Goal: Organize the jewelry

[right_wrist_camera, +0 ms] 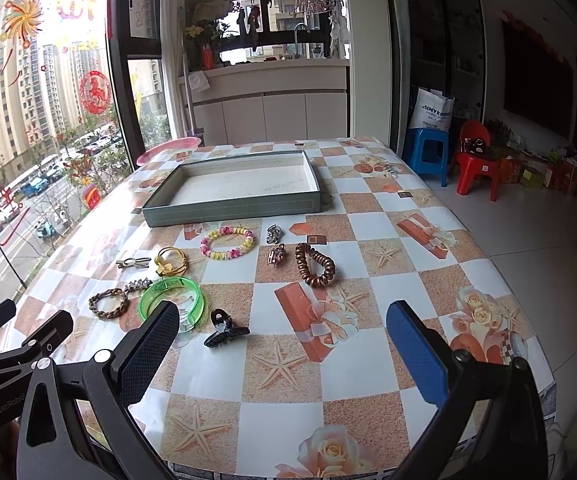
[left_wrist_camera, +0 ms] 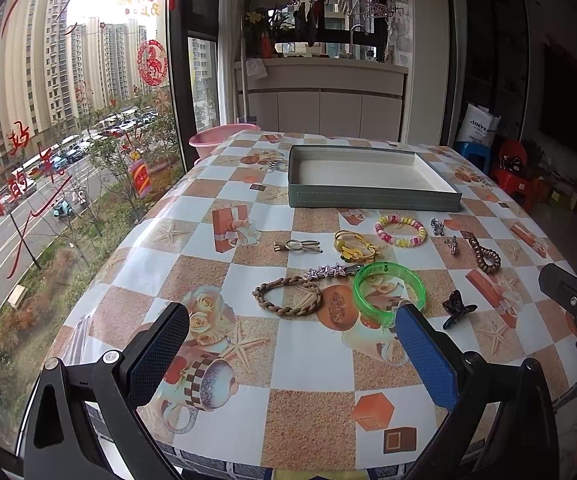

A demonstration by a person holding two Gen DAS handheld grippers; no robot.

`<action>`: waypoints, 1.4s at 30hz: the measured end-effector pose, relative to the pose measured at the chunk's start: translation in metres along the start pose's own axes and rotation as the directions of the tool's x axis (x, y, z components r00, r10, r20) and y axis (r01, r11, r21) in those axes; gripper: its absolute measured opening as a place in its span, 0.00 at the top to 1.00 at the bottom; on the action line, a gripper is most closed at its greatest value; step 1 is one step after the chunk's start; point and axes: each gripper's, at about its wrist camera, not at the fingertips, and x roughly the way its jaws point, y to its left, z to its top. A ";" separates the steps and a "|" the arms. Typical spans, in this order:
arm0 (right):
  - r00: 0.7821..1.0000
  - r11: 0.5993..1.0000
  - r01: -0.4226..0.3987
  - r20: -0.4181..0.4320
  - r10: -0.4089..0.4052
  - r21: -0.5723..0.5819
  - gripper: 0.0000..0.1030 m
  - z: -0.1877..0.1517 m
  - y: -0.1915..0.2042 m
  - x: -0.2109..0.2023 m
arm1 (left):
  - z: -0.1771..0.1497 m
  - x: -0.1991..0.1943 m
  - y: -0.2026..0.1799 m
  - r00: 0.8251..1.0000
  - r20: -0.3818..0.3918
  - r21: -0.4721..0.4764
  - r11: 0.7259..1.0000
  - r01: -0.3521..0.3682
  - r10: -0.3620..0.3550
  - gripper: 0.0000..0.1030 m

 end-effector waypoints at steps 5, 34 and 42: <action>1.000 1.000 -0.001 0.000 0.001 -0.001 0.00 0.000 0.000 -0.001 | -0.001 0.001 -0.002 1.000 0.001 0.012 1.000 -0.003 0.003 0.00; 1.000 1.000 -0.004 0.006 0.004 0.002 0.00 0.000 -0.002 -0.004 | -0.001 0.000 -0.003 1.000 0.003 0.010 1.000 -0.003 0.003 0.00; 1.000 1.000 -0.004 0.006 0.004 0.002 0.00 0.000 -0.003 -0.004 | -0.001 0.000 -0.004 1.000 0.004 0.013 1.000 -0.003 0.003 0.00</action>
